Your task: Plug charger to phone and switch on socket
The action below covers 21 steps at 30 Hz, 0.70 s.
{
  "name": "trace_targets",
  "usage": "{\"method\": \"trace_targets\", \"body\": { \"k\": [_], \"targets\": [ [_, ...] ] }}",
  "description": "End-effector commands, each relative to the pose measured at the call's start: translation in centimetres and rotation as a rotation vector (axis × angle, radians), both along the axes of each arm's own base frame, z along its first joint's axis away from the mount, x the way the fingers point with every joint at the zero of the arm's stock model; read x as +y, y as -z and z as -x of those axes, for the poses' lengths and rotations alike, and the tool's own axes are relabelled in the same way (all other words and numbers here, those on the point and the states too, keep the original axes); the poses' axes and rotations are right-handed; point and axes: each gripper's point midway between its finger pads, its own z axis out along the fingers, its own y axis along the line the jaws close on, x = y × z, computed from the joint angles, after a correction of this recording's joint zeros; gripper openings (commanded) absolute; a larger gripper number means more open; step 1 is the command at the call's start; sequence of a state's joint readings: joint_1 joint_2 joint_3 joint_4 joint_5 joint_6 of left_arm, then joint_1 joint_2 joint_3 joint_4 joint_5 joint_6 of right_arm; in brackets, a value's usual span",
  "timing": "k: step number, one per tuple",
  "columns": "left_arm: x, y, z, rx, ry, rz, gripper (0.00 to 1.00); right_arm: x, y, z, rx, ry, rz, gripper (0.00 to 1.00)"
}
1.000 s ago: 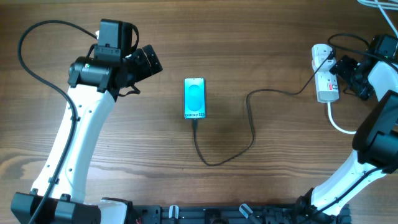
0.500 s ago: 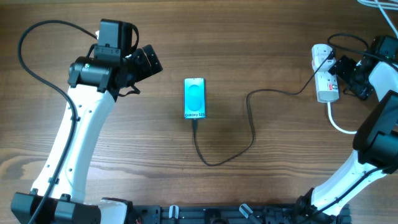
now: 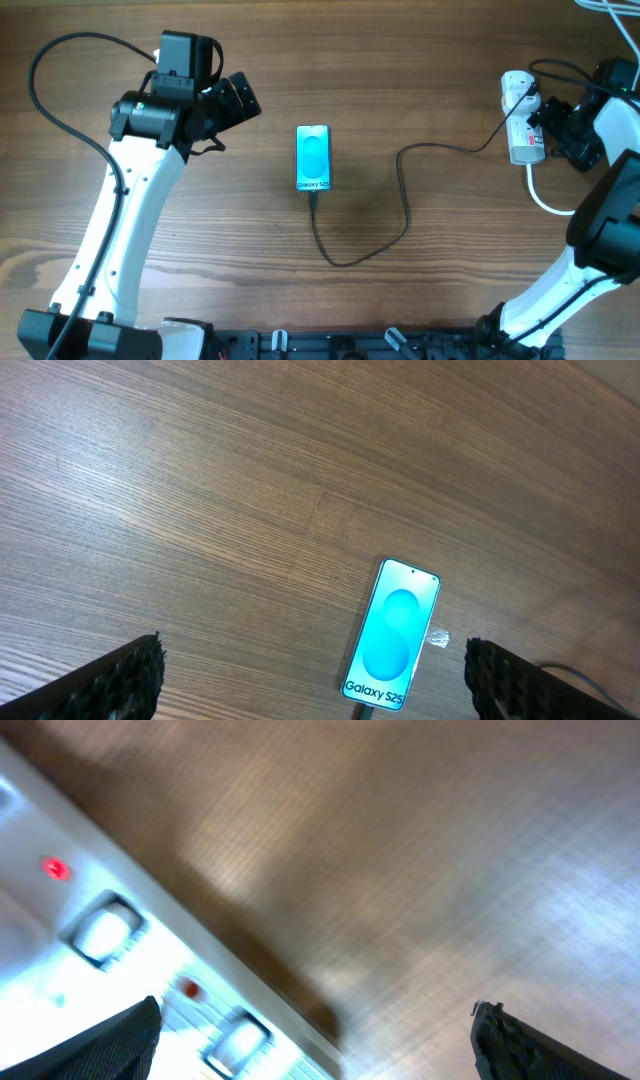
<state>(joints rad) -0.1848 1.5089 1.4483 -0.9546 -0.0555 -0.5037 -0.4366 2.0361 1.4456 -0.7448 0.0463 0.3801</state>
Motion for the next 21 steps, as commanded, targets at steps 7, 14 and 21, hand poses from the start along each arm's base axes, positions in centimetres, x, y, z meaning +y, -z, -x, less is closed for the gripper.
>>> {"method": "trace_targets", "body": {
  "k": [7, 14, 21],
  "targets": [
    [0.2, 0.2, -0.1, 0.005, -0.013, -0.008, 1.0, 0.0, -10.4, 1.4, -0.15, 0.079, 0.117, 1.0],
    [0.2, 0.2, -0.1, 0.005, -0.013, -0.008, 1.0, 5.2, -16.9, 1.7, -0.289, -0.056, 0.112, 1.0],
    [0.2, 0.2, -0.1, 0.004, -0.013, -0.008, 1.0, 12.8, -20.0, 3.1, -0.393, -0.262, 0.126, 1.0]
  ]
}}
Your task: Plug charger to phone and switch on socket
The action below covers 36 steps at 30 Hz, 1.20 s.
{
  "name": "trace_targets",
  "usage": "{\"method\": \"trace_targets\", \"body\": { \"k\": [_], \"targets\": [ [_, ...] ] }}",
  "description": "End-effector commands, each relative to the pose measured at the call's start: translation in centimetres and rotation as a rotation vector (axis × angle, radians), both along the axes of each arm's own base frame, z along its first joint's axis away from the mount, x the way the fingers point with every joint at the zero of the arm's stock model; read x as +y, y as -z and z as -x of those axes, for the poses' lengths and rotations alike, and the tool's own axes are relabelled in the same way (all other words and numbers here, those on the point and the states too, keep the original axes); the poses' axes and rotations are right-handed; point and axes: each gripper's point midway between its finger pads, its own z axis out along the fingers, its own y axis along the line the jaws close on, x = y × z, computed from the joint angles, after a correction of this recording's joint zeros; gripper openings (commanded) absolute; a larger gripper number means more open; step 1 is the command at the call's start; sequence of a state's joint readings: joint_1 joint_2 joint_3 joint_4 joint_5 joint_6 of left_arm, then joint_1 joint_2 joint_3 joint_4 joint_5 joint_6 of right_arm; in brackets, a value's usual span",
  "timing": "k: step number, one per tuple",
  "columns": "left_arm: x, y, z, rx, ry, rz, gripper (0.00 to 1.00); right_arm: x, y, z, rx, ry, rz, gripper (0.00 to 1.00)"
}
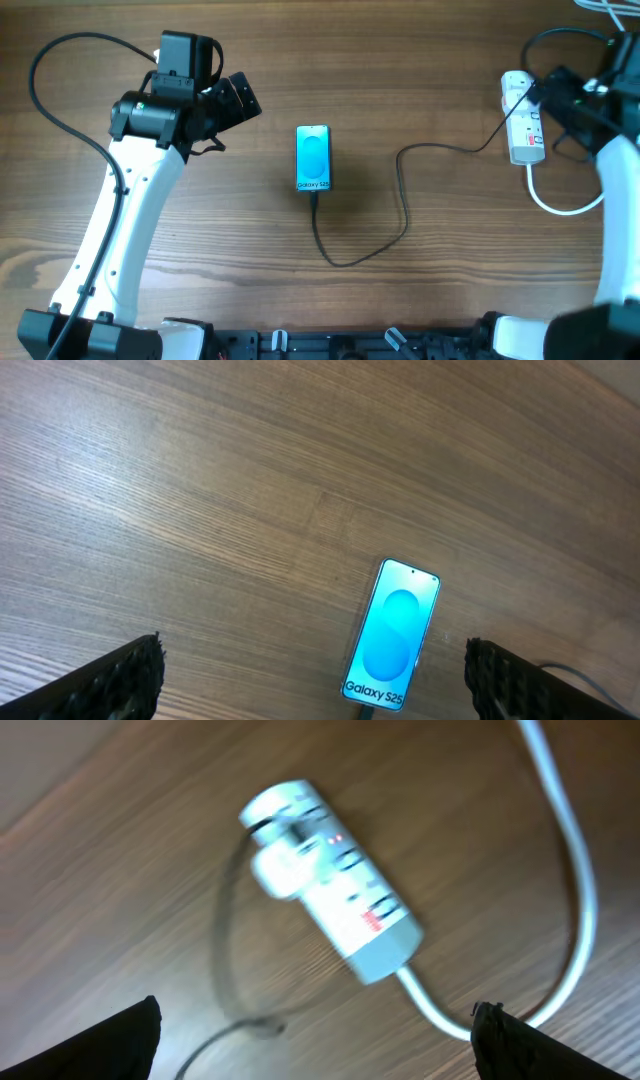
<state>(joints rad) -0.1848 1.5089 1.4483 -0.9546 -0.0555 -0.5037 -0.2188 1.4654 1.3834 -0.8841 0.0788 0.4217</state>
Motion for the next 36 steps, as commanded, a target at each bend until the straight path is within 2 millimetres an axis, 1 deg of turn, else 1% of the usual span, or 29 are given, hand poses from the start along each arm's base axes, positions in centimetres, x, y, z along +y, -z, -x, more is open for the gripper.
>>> {"method": "trace_targets", "body": {
  "k": [1, 3, 6, 10, 13, 17, 20, 22, 25, 29, 36],
  "targets": [
    [0.2, 0.2, -0.1, 0.004, -0.013, -0.008, 1.0, 4.1, -1.2, 1.3, -0.05, -0.119, 0.009, 1.0],
    [0.2, 0.2, -0.1, 0.004, -0.013, -0.008, 1.0, 6.1, -2.0, 2.1, -0.082, -0.174, 0.014, 1.0],
    [0.2, 0.2, -0.1, 0.004, -0.013, -0.008, 1.0, 8.0, -3.2, 3.5, -0.125, -0.231, 0.019, 1.0],
    [0.2, 0.2, -0.1, 0.004, -0.013, -0.008, 1.0, 9.7, -4.5, 5.7, -0.183, -0.29, 0.026, 1.0],
    [0.2, 0.2, -0.1, 0.004, -0.013, -0.008, 1.0, 10.7, -5.3, 8.0, -0.243, -0.324, 0.027, 1.0],
    [0.2, 0.2, -0.1, 0.005, -0.013, -0.008, 1.0, 10.8, -6.0, 10.4, -0.32, -0.331, 0.029, 1.0],
    [0.2, 0.2, -0.1, 0.005, -0.013, -0.008, 1.0, 10.7, -6.4, 11.7, -0.341, -0.331, 0.031, 1.0],
    [0.2, 0.2, -0.1, 0.004, -0.013, -0.008, 1.0, 10.6, -6.4, 12.4, -0.335, -0.331, 0.031, 1.0],
    [0.1, 0.2, -0.1, 0.004, -0.013, -0.007, 1.0, 10.5, -5.6, 13.1, -0.296, -0.332, 0.028, 1.0],
    [0.2, 0.2, -0.1, 0.004, -0.013, -0.008, 1.0, 10.5, -4.5, 13.6, -0.241, -0.333, 0.023, 1.0],
    [0.2, 0.2, -0.1, 0.004, -0.013, -0.008, 1.0, 10.6, -3.4, 12.9, -0.19, -0.334, 0.019, 1.0]
  ]
}}
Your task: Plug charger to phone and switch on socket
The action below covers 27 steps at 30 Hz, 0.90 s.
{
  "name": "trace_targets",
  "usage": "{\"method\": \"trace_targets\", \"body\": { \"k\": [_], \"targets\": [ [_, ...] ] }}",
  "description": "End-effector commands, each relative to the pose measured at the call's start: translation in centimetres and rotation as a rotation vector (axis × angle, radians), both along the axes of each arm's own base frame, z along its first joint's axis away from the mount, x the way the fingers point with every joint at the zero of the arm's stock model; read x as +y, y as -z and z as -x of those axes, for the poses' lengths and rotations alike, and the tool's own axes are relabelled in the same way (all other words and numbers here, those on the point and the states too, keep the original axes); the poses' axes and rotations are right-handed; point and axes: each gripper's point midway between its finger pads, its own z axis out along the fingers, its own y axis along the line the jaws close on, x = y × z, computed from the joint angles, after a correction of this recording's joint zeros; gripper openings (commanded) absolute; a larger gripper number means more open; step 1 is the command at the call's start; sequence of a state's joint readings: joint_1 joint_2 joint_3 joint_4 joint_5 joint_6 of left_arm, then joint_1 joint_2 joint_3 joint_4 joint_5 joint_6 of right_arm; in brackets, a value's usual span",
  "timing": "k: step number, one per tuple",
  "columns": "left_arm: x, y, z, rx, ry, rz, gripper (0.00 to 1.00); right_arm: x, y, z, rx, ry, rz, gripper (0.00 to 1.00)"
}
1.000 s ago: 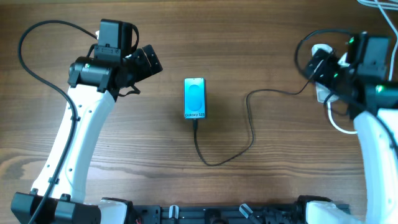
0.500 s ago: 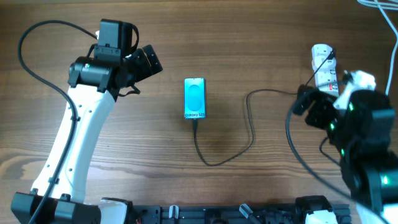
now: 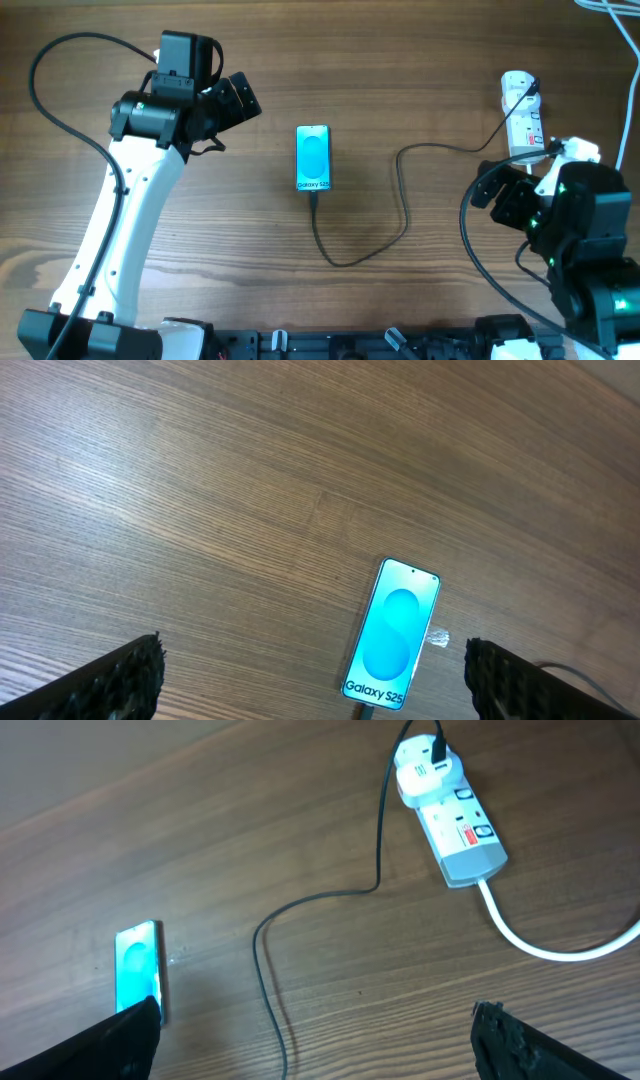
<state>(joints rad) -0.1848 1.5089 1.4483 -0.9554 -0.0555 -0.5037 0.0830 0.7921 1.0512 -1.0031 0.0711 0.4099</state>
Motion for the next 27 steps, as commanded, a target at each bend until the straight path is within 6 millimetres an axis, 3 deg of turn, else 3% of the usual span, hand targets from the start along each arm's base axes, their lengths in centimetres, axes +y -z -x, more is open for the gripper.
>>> {"method": "trace_targets", "body": {
  "k": [1, 9, 17, 23, 27],
  "targets": [
    [0.2, 0.2, -0.1, 0.004, -0.013, -0.008, 1.0, 0.2, 1.0, -0.4, 0.041, -0.019, 0.014, 1.0],
    [0.1, 0.2, -0.1, 0.003, -0.013, -0.007, 1.0, 0.0, 2.9, -1.3, 0.125, -0.01, 0.027, 1.0],
    [0.1, 0.2, -0.1, 0.003, -0.013, -0.007, 1.0, -0.4, 1.8, 0.0, 0.03, -0.021, 0.064, 1.0],
    [0.1, 0.2, -0.1, 0.003, -0.013, -0.007, 1.0, 2.4, 0.5, -0.1, -0.231, -0.244, 0.078, 1.0],
    [0.1, 0.2, -0.1, 0.003, -0.013, -0.007, 1.0, 4.5, 0.9, -0.3, -0.4, -0.387, 0.1, 1.0]
  ]
}}
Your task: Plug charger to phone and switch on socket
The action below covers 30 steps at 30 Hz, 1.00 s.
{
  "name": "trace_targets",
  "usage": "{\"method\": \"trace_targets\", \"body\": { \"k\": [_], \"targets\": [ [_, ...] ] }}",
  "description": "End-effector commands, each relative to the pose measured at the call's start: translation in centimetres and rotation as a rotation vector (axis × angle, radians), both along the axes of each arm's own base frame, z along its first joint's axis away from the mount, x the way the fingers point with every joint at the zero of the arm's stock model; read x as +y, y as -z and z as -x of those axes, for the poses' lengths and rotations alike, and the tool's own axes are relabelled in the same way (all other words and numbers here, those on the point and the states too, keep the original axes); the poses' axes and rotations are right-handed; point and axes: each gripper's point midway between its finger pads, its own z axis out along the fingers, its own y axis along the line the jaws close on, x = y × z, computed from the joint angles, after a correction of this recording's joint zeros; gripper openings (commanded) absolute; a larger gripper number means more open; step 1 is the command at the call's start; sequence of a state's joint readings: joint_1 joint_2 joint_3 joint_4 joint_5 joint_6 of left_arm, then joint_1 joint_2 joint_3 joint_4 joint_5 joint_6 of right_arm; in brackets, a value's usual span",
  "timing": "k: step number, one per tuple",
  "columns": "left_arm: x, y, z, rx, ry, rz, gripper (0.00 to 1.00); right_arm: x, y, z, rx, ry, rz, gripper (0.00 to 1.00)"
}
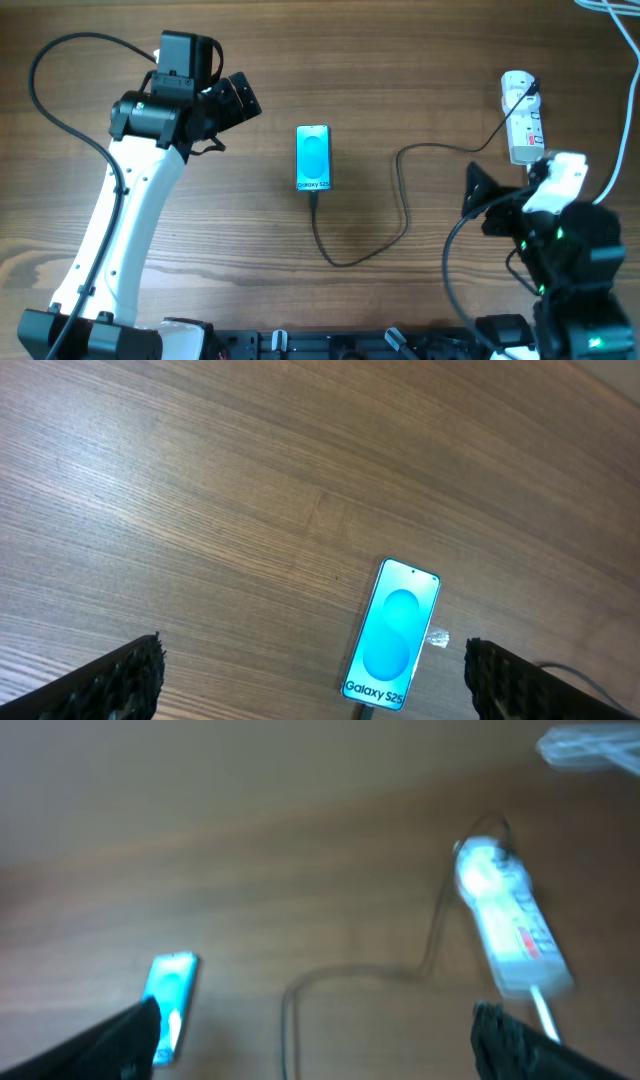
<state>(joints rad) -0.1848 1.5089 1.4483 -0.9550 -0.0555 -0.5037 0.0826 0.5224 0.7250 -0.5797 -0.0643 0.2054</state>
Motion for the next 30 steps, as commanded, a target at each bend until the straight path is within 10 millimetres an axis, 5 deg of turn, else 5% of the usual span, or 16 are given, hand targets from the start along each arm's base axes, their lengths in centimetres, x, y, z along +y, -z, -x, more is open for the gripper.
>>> {"method": "trace_targets", "body": {
  "k": [1, 17, 30],
  "targets": [
    [0.2, 0.2, -0.1, 0.004, -0.013, -0.008, 1.0, 2.4, 2.0, 0.5, -0.094, -0.171, 0.06, 1.0],
    [0.2, 0.2, -0.1, 0.004, -0.013, -0.008, 1.0, 2.4, 4.8, 0.8, -0.475, -0.161, 0.062, 1.0],
    [0.2, 0.2, -0.1, 0.004, -0.013, -0.008, 1.0, 1.8, 5.7, 0.7, -0.525, -0.123, 0.071, 1.0]
  ]
}}
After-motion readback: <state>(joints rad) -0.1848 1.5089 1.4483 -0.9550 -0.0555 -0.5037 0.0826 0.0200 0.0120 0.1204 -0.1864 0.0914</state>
